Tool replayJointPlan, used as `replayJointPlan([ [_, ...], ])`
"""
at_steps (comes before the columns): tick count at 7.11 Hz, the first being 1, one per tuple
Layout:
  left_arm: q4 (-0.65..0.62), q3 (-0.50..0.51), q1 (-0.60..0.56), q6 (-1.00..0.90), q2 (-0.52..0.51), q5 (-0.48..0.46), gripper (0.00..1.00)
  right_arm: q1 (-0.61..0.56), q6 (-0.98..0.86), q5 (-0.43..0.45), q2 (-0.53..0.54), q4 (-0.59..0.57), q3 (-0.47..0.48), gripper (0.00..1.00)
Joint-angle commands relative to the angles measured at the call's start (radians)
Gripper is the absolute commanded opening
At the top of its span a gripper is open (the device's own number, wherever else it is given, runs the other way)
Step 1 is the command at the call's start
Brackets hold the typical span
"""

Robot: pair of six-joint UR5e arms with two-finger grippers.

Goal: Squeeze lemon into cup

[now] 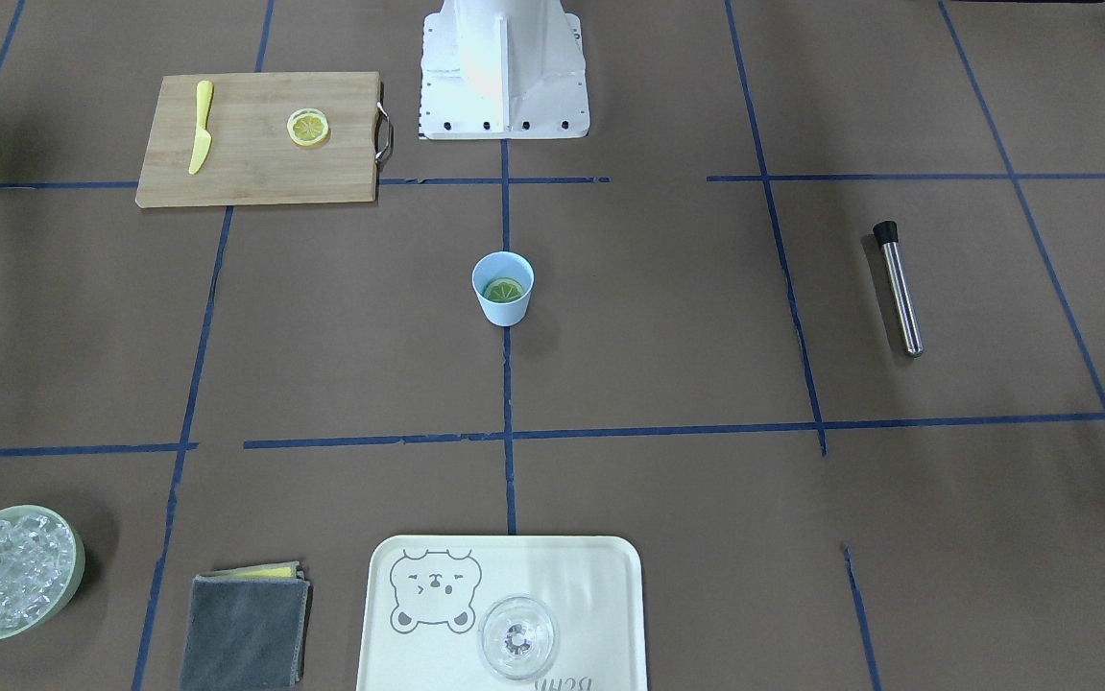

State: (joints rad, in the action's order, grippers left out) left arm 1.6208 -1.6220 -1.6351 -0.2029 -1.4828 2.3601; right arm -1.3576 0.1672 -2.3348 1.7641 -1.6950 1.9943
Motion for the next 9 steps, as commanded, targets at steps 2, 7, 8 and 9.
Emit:
replayJointPlan([
  [2,-0.001,-0.024,0.001,0.0,0.016,-0.001,1.0,0.0,0.0,-0.001,0.0,0.0,0.0,1.0],
  [7,-0.053,-0.015,0.003,-0.006,0.001,0.002,1.0,-0.089,-0.181,-0.034,-0.002,0.012,-0.138,1.0],
  [8,-0.062,-0.015,0.003,-0.004,0.001,0.005,1.0,-0.121,-0.243,-0.058,-0.002,0.012,-0.178,1.0],
  [9,-0.062,-0.015,0.003,-0.004,0.006,0.007,1.0,-0.145,-0.259,-0.069,0.003,0.012,-0.183,1.0],
])
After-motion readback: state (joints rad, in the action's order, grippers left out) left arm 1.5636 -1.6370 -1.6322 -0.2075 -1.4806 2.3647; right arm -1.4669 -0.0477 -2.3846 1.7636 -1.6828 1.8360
